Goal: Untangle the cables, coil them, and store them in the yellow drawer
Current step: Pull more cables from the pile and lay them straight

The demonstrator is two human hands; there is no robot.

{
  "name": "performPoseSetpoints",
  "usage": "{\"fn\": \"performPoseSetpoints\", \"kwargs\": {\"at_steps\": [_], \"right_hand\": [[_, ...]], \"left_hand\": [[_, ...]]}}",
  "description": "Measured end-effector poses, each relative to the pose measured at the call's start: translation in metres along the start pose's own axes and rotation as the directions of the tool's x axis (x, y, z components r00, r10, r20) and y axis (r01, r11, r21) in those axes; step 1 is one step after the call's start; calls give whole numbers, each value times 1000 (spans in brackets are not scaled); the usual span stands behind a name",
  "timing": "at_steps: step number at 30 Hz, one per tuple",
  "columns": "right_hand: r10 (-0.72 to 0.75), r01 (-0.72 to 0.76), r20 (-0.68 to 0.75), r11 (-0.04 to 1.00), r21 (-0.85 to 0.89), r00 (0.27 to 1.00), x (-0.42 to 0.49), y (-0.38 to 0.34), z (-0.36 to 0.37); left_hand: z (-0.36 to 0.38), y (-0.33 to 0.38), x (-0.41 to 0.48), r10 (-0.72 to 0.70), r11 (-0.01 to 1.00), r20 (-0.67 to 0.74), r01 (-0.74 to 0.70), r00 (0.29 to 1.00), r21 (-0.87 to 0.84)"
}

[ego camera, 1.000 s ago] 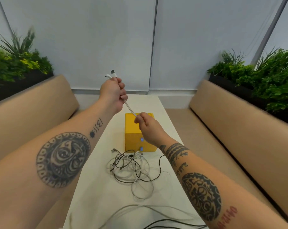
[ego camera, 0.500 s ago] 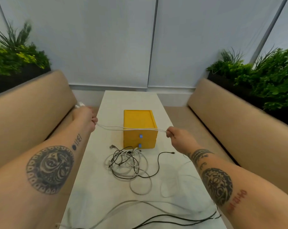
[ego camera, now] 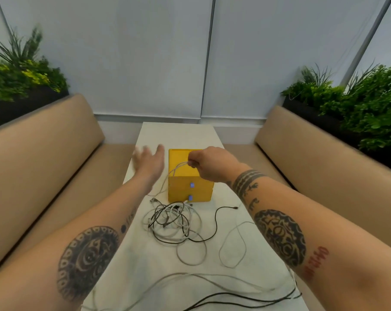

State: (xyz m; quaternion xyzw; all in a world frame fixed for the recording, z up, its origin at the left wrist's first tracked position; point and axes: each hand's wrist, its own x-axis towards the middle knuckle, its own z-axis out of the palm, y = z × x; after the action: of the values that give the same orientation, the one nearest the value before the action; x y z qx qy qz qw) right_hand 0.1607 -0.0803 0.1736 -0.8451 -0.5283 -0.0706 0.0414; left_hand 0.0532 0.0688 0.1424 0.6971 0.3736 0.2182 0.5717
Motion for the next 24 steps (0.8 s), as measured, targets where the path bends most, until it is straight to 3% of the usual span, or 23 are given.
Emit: {"fn": "performPoseSetpoints", "kwargs": {"at_steps": [1,3,4,6,8,10,13,15,21,24], "right_hand": [[-12,12,-15,1000,-10,1000,4,-6,-3],[-16,15,-45,999,-41,999,10,-13,-10],[-12,9,-59,999,-53,998,11,-11,-13],[-9,7,-70,999,-32,998,9,-4,-14],[-5,6,-22,1000,28,1000,1,7,-8],[31,-32,14,992,118,999,-13,21,5],[105,-104,5,979,175,994,-35,47,25],[144,-145,17,978,151,989,-48,62,36],[301,-301,12,953,30,954,-98,114,54],[365,-366,-40,930,-21,930,-125,130,66]], "left_hand": [[5,5,-7,108,994,167,-104,980,-29],[9,8,-10,173,982,427,-188,888,-8],[7,8,-9,206,972,446,-234,871,8],[-4,1,5,313,910,351,-385,883,155],[-19,-1,16,466,714,298,-553,833,429],[-36,-1,25,534,538,339,-621,774,570],[-56,3,26,532,358,317,-548,785,756],[-63,-1,25,544,307,270,-487,795,818],[-105,-28,47,530,409,88,-345,843,845],[-106,-35,47,507,412,90,-333,857,848]]}}
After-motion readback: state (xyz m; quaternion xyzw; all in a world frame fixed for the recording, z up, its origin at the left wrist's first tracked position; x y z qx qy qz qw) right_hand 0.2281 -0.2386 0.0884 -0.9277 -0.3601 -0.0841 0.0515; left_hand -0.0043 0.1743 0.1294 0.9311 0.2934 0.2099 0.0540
